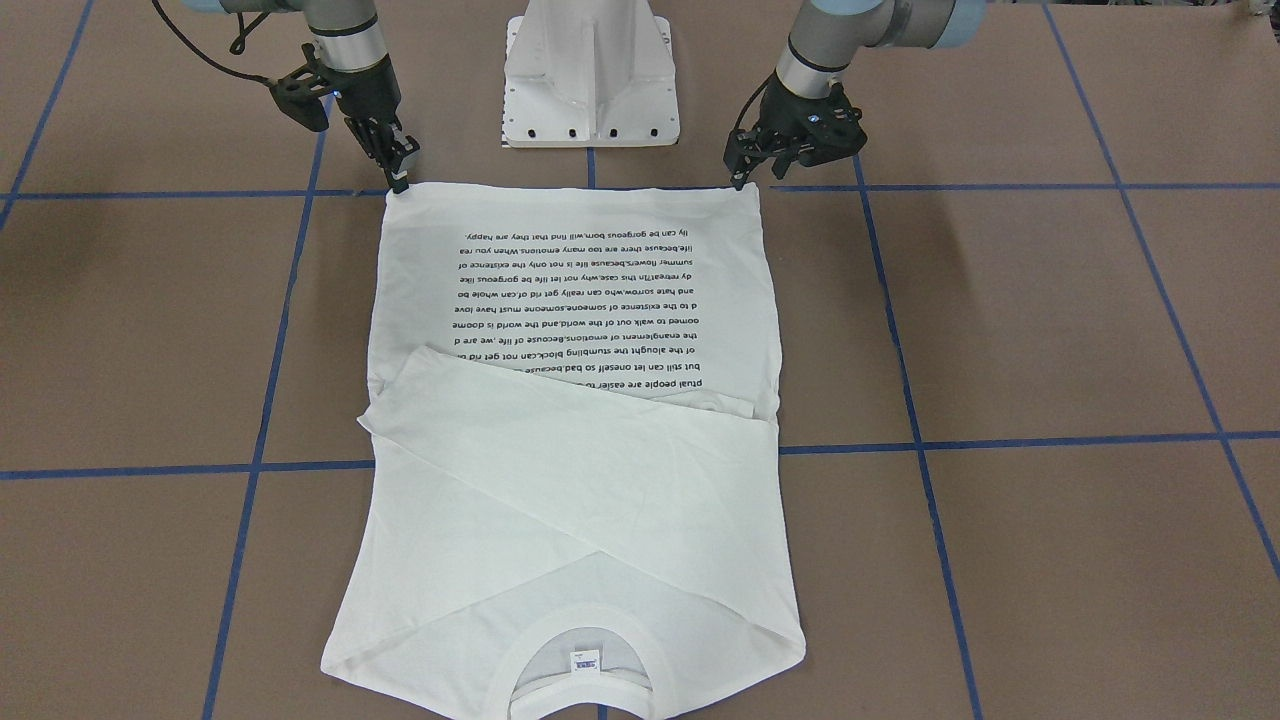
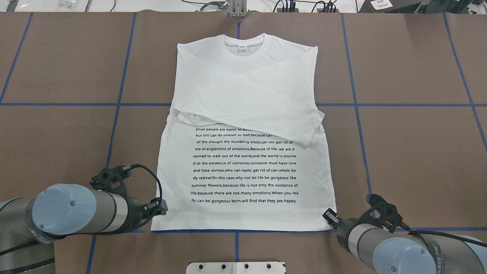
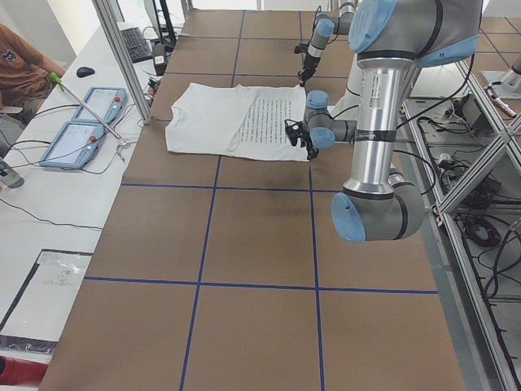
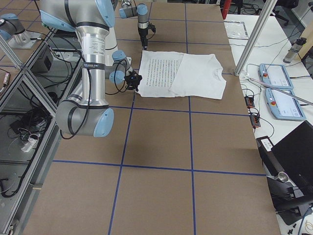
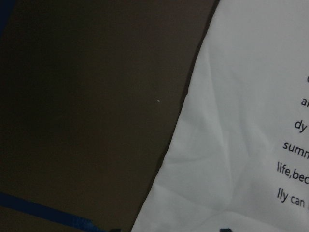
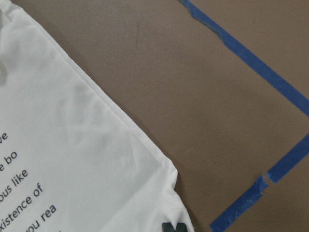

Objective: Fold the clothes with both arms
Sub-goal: 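Grasp the two bottom hem corners with both grippers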

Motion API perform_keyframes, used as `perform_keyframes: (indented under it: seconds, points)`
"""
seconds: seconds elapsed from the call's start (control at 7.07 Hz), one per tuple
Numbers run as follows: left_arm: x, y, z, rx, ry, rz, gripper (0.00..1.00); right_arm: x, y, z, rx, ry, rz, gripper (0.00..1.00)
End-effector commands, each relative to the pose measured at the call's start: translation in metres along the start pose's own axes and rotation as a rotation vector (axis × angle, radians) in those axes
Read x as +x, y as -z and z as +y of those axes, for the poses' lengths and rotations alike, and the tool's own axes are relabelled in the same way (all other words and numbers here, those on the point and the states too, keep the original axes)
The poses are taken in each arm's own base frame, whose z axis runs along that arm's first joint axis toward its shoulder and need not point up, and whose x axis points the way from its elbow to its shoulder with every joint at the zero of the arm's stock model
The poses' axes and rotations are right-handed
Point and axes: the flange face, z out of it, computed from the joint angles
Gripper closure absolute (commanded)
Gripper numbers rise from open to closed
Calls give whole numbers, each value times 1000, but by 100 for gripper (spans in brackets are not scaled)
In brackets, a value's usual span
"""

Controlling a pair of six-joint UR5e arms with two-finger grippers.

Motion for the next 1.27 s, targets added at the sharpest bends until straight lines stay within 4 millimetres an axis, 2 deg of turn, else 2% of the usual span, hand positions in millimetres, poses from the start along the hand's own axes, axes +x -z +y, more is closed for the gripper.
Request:
perform_keyframes:
  seconds: [0.0, 0.28, 0.42, 0.71, 0.85, 0.99, 1.13]
  points:
    - [0, -11, 11, 14, 8, -38, 28, -1, 2, -1, 0, -2, -4, 100]
    - [-1, -15, 9, 48, 0, -51, 31, -1, 1, -2, 14, 0, 8, 100]
    - [9, -23, 14, 43, -2, -48, 32, 0, 1, -2, 14, 2, 10, 100]
    - [6, -34, 13, 55, -9, -64, 34, -1, 1, -3, 15, 0, 9, 100]
    - [6, -34, 13, 55, -9, -64, 41, -1, 1, -3, 15, 0, 9, 100]
    - [6, -33, 12, 56, -6, -64, 75, -1, 1, -3, 15, 2, 9, 100]
    - [6, -33, 12, 56, -8, -64, 100, -1, 1, -3, 16, 2, 8, 100]
